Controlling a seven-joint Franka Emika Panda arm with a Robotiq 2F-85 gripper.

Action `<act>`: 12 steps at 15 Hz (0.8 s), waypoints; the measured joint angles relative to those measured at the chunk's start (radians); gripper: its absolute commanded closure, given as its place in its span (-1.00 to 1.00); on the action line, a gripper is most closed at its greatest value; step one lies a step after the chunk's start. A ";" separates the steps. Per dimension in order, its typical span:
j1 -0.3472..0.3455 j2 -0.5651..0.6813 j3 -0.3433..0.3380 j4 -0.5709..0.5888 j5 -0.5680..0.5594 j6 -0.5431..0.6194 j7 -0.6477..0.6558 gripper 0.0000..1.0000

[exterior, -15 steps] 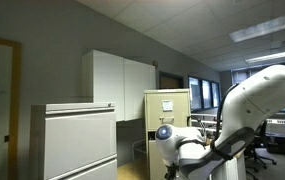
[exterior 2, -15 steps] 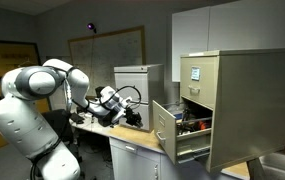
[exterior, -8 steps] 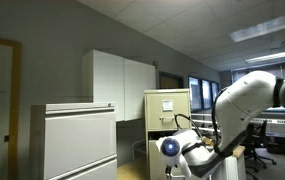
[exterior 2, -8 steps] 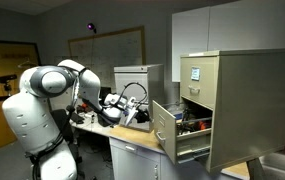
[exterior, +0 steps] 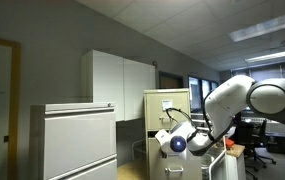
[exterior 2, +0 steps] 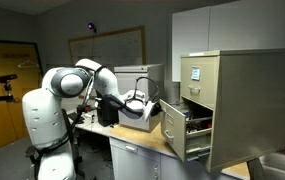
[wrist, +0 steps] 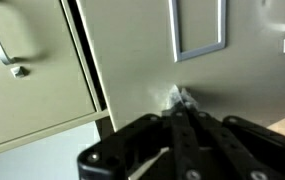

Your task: Close the open drawer

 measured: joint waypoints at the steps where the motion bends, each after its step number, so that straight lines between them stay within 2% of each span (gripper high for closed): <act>1: -0.002 0.025 -0.002 0.029 -0.075 0.001 0.063 1.00; 4: -0.011 0.093 -0.007 0.091 -0.301 -0.022 0.285 1.00; 6: -0.017 0.132 -0.007 0.122 -0.405 -0.056 0.406 1.00; 8: 0.002 0.175 -0.031 0.160 -0.439 -0.094 0.471 1.00; 10: 0.072 0.218 -0.105 0.204 -0.439 -0.124 0.503 1.00; 12: 0.114 0.256 -0.151 0.244 -0.437 -0.149 0.523 1.00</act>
